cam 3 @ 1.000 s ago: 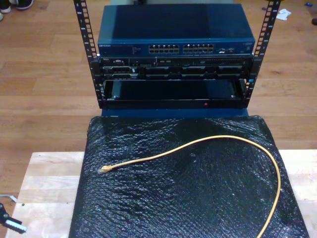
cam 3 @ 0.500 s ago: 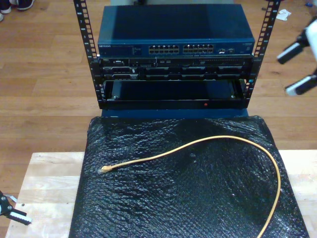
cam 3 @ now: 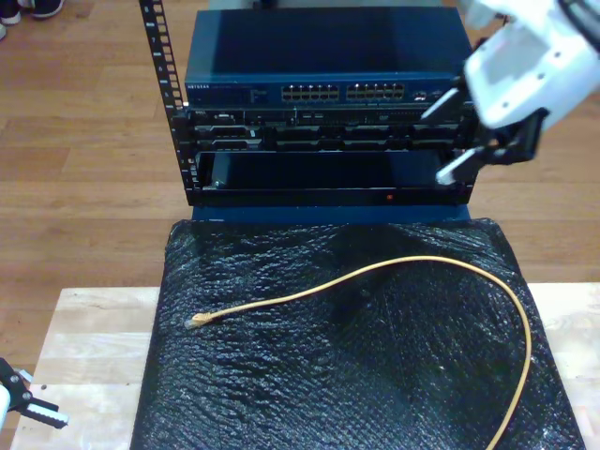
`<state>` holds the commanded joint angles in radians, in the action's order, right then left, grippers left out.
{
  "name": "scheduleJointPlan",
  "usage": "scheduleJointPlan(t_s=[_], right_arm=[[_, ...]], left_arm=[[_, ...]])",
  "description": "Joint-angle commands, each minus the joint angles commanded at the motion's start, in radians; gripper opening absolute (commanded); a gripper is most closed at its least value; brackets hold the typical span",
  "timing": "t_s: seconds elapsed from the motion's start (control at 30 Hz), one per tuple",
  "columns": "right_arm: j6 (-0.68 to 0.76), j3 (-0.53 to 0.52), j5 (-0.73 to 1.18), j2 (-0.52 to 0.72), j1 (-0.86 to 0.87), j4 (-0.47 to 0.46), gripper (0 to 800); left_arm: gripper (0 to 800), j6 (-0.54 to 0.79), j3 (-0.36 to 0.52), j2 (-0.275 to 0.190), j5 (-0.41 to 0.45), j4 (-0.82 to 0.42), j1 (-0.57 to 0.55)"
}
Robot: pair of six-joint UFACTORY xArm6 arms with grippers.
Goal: Grab the cable and plug it in
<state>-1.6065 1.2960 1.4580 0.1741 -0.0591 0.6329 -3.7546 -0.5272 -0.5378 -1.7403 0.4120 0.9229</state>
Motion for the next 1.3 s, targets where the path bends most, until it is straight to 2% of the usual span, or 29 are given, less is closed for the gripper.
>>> scheduleJointPlan(t_s=[0.3,0.6,0.9,1.17,1.3], right_arm=[[0.012,0.006,-0.083,-0.071,-0.126,-0.012,797],[0.127,0.034,-0.181,-0.152,-0.302,-0.219,797],[0.178,0.048,-0.264,-0.239,-0.427,-0.278,794],[0.284,0.098,-0.347,-0.376,-0.551,-0.445,792],[0.334,0.104,-0.387,-0.419,-0.591,-0.493,792]], left_arm=[[800,0.000,0.002,0.006,0.003,0.000,0.000],[800,-0.003,0.006,0.006,0.006,0.000,0.000],[800,-0.008,0.006,0.008,0.006,0.002,0.000],[800,-0.009,0.006,0.012,0.006,0.000,0.000],[800,-0.009,0.006,0.014,0.006,0.002,0.000]])
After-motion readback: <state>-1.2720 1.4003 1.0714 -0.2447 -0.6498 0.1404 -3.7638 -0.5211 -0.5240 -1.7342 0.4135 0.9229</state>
